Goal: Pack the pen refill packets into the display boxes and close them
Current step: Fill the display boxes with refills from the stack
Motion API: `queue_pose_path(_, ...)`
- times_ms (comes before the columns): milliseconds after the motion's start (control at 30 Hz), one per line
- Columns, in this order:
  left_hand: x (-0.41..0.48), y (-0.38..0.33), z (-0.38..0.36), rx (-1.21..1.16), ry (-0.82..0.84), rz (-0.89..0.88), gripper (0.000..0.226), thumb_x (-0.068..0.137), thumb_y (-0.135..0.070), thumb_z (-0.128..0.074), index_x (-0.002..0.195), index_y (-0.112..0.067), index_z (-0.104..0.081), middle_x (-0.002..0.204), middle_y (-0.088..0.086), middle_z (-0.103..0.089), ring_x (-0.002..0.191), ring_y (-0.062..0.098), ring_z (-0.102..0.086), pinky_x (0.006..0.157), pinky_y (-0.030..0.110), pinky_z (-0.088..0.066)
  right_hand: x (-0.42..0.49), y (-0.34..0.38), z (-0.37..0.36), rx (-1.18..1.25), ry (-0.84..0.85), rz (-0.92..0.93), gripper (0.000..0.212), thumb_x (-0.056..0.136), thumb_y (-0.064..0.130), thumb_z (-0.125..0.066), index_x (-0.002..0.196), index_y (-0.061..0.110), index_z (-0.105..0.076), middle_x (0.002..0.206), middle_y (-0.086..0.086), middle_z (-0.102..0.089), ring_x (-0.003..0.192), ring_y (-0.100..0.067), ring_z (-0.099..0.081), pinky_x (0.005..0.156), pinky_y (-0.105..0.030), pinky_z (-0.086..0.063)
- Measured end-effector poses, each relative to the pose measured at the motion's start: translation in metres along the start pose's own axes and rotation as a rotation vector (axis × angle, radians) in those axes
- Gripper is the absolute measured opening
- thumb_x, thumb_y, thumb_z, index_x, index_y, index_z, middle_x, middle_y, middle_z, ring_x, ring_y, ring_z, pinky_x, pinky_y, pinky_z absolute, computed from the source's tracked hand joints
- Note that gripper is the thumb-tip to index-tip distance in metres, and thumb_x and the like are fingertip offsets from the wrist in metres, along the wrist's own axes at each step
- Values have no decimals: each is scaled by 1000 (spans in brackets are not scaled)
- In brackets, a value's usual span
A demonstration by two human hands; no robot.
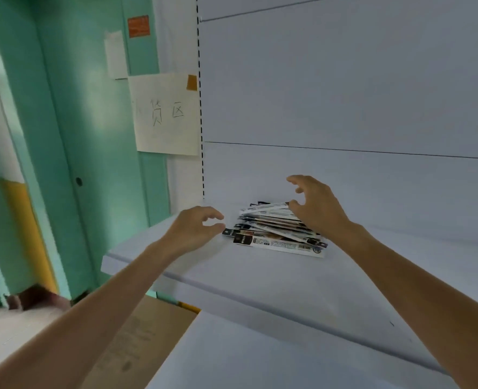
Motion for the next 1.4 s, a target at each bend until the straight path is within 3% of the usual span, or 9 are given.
queue_pose_path(233, 52, 10, -59, 151, 253, -80, 36, 81, -42, -66, 110, -20, -62, 111, -1, -61, 103, 18, -54, 86, 28, -41, -39, -37, -18, -76, 268, -144, 21, 80, 24, -68, 100, 21, -66, 93, 8, -64, 83, -10, -61, 84, -30, -50)
queue_pose_path(400, 66, 15, -53, -49, 315, -157, 20, 75, -18, -76, 77, -30, -59, 87, -9, -61, 77, 5, -56, 64, 4, -38, -28, -32, -31, -304, 312, -136, 19, 86, 32, -59, 97, 19, -64, 96, 4, -58, 85, -14, -53, 72, -28, -42)
queue_pose_path(600, 63, 27, -58, -178, 248, -186, 19, 78, -15, -73, 87, -27, -60, 85, -11, -60, 82, -5, -53, 64, -1, -36, -26, -40, -42, -293, 141, -189, 24, 88, 35, -57, 109, 25, -63, 99, 7, -51, 99, -12, -48, 74, -25, -34)
queue_pose_path(733, 63, 27, -58, -172, 237, -231, 22, 80, -14, -71, 85, -32, -59, 84, -15, -58, 81, -8, -52, 66, 2, -37, -28, -39, -42, -268, 54, -145, 18, 91, 29, -54, 98, 20, -68, 97, 3, -53, 96, -15, -49, 74, -25, -36)
queue_pose_path(867, 62, 27, -55, -145, 188, -290, 33, 80, -9, -69, 78, -39, -55, 84, -15, -58, 83, 4, -54, 71, 10, -38, -31, -27, -36, -250, -66, -73, 14, 95, 18, -45, 88, 17, -57, 86, 9, -51, 81, -18, -51, 67, -32, -40)
queue_pose_path(1067, 62, 33, -38, -298, 6, -150, 23, 80, -1, -67, 90, -21, -61, 92, -9, -59, 67, 1, -54, 57, 0, -39, -35, -9, -28, -394, -207, 104, 30, 78, -8, -51, 98, 13, -56, 90, -5, -57, 56, -19, -42, 44, -29, -39)
queue_pose_path(1167, 63, 37, -33, -290, 71, -82, 22, 78, -6, -71, 91, -21, -62, 100, -6, -60, 68, 1, -55, 54, 5, -40, -35, -4, -25, -368, -231, 113, 24, 75, 0, -46, 90, 11, -61, 89, -6, -57, 46, -19, -42, 36, -23, -32)
queue_pose_path(1300, 61, 35, -27, -195, 267, -135, 23, 74, -10, -76, 85, -26, -63, 92, -9, -65, 64, -3, -59, 62, 7, -40, -31, -5, -29, -361, -125, 36, 40, 89, 17, -31, 110, 8, -64, 110, -4, -57, 66, -23, -57, 54, -28, -38)
queue_pose_path(1400, 53, 39, -24, -213, 376, -174, 21, 75, -12, -75, 85, -27, -65, 87, -8, -70, 70, -5, -63, 65, 4, -43, -23, -4, -32, -339, 38, 42, 41, 91, 6, -37, 127, 14, -56, 124, 1, -51, 93, -21, -57, 70, -27, -41)
Point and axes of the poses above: each hand's wrist, its own x-axis towards the middle knuckle, its own z-axis out of the back of the hand, y = z × x, the point moved 4 cm from there along x, towards the middle knuckle
